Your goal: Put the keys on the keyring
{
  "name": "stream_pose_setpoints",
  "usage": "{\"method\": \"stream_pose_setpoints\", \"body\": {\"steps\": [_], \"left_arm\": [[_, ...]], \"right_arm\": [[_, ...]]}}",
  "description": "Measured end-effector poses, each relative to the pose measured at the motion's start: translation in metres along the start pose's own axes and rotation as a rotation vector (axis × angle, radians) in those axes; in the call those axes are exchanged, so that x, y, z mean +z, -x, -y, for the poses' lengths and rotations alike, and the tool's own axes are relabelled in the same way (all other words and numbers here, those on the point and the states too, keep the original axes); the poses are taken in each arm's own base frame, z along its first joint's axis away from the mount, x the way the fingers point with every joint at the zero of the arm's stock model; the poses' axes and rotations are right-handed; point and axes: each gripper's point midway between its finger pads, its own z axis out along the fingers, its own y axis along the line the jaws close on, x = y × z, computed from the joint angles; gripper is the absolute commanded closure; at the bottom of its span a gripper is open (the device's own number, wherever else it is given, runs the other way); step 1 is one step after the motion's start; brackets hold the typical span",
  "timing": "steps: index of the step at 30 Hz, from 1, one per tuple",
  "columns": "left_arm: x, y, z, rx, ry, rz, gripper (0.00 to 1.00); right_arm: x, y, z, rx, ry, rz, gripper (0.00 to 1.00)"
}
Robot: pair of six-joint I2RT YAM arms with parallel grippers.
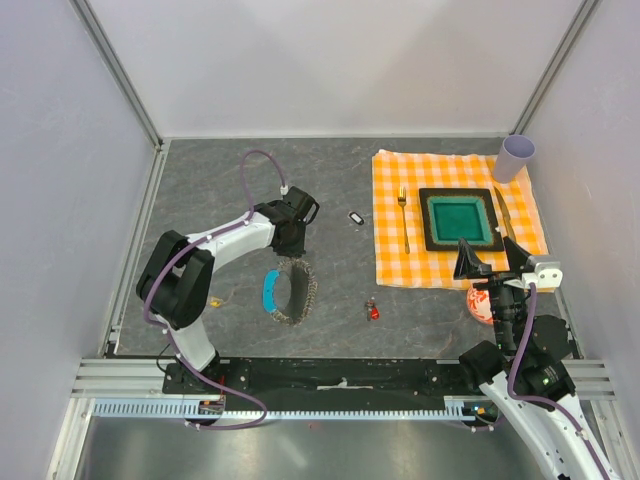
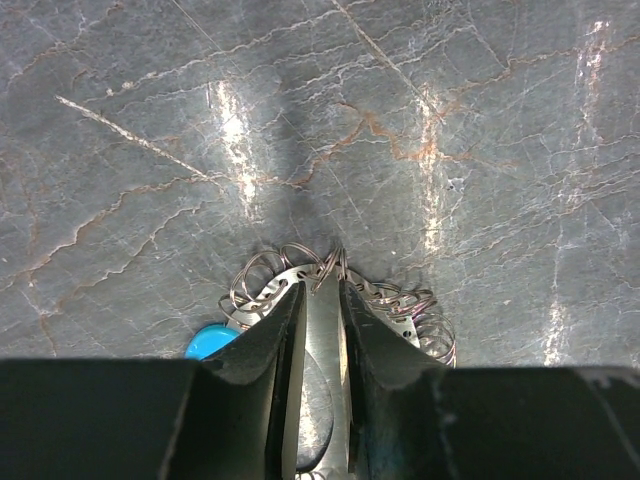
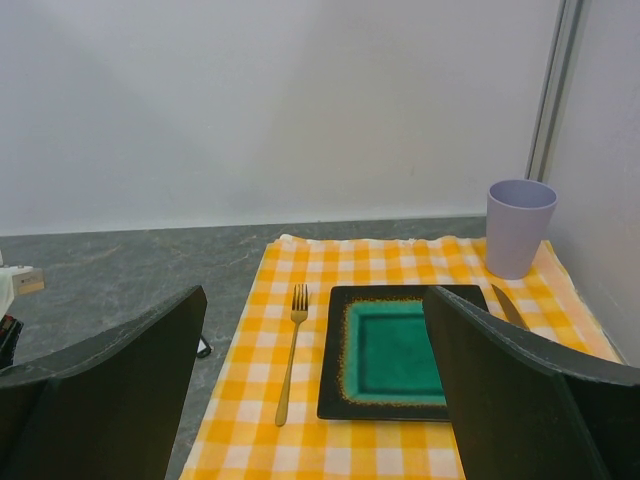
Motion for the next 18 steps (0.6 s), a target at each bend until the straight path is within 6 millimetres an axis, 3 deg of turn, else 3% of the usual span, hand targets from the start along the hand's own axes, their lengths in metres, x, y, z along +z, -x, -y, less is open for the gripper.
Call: {"method": "stream_pose_setpoints", "body": {"steps": [18], "left_arm": [[0.0044,-0.0006,-0.0028,-0.009,0.001,-0.011,0.75]], "right_arm": [[0.0001,-0.0004,0.0002,-0.001,-0.001,0.0,0.02]]}}
